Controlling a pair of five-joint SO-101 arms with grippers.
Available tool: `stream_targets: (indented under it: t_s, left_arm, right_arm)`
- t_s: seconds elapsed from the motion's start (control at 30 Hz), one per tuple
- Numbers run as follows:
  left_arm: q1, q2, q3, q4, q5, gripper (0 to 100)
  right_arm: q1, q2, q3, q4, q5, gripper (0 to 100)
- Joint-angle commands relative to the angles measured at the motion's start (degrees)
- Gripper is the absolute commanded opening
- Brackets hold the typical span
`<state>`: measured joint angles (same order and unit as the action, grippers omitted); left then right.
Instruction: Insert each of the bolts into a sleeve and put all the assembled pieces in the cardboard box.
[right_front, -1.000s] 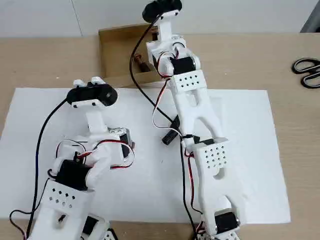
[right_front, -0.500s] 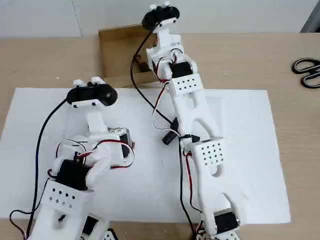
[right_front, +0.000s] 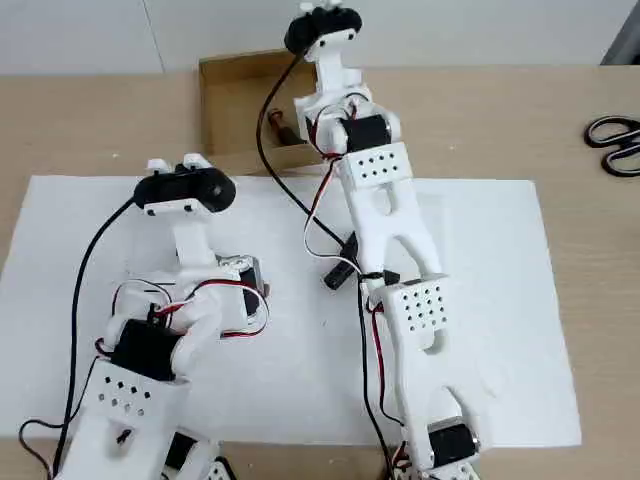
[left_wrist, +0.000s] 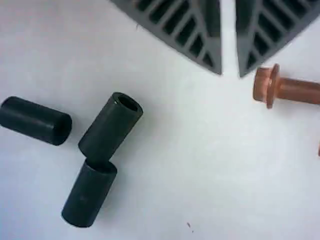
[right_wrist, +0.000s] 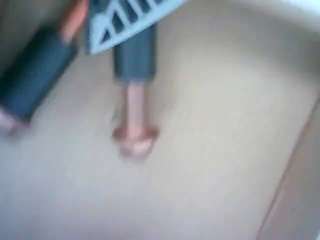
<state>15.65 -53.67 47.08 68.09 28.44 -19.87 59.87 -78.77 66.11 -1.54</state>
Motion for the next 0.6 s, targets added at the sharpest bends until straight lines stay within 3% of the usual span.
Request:
stream_targets:
  t_s: [0.0, 0.27, 0.43, 0.57]
  left_arm:
    - [-0.09, -0.09, -2.24, 0.26, -0.44, 1]
    - [0.0, -0.09, -2.33, 0.26, -0.44, 1]
    - [0.0, -0.09, -2.51, 0.26, -0.44, 1]
    - [0.09, -0.09, -2.59, 0.26, -0.44, 1]
  right_arm:
    - [-0.22, -5.41, -8.44, 12.09, 0.35, 17.7]
    - [-0.13, -5.76, -17.58, 33.1, -2.81, 17.7]
    - [-0.31, -9.36, -16.79, 34.24, -7.82, 17.7]
    - [-1.1, -14.29, -5.98, 34.42, -10.55, 17.7]
